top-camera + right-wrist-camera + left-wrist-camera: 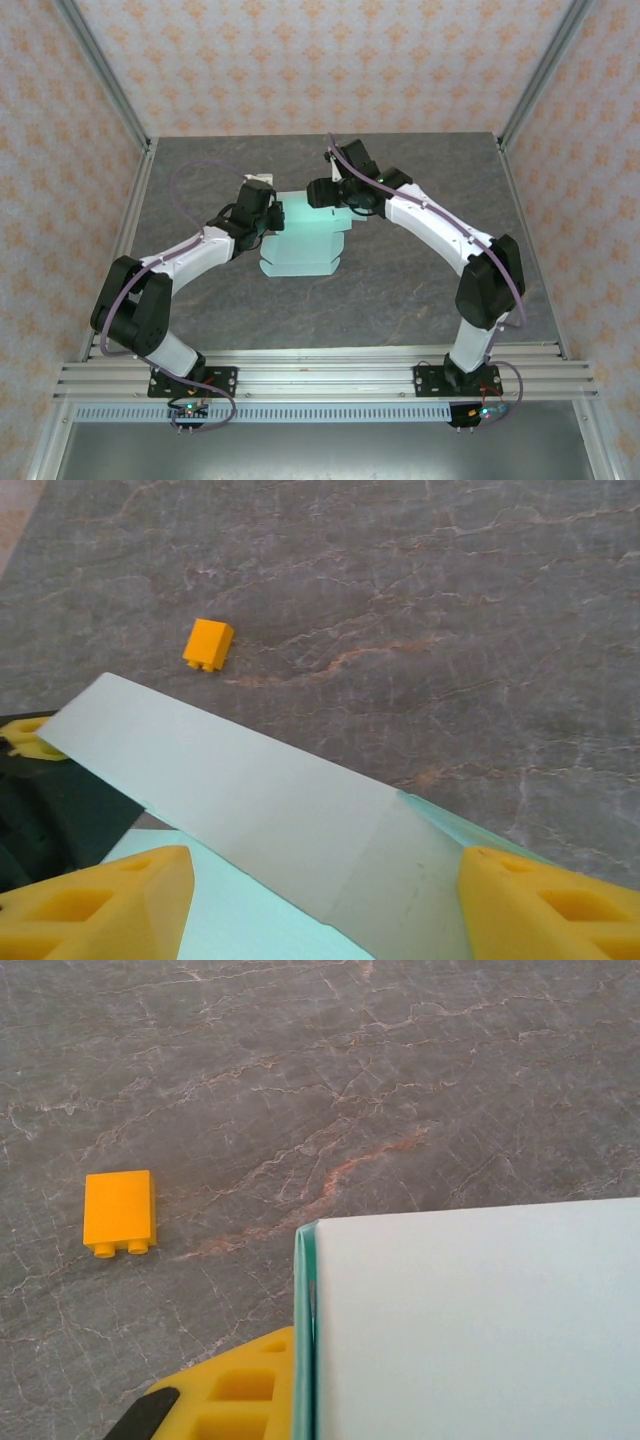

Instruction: Fold the paper box

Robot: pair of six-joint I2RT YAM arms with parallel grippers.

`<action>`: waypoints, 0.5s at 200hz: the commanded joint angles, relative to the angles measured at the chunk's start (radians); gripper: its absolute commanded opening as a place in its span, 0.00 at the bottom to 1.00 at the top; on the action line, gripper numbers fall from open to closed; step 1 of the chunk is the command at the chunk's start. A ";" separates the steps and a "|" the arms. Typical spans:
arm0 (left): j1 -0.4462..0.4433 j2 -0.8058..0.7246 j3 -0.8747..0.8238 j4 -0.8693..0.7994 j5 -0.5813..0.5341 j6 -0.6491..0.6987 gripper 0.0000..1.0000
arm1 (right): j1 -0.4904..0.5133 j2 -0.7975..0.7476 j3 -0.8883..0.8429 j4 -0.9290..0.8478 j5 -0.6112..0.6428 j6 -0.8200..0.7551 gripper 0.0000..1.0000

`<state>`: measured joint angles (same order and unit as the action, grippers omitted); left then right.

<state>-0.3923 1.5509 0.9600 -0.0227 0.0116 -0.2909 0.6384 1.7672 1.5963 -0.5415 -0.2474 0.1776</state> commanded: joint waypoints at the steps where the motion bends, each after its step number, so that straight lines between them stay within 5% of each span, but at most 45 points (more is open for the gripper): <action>1: -0.010 -0.038 -0.005 -0.014 -0.038 -0.017 0.01 | -0.001 -0.012 -0.045 0.074 -0.063 0.096 0.68; 100: -0.027 -0.035 -0.006 -0.004 -0.039 -0.024 0.01 | -0.009 -0.054 -0.243 0.480 -0.077 0.477 0.44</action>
<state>-0.3996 1.5509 0.9581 -0.0551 -0.0269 -0.2928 0.6312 1.7451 1.3907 -0.2241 -0.3141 0.5186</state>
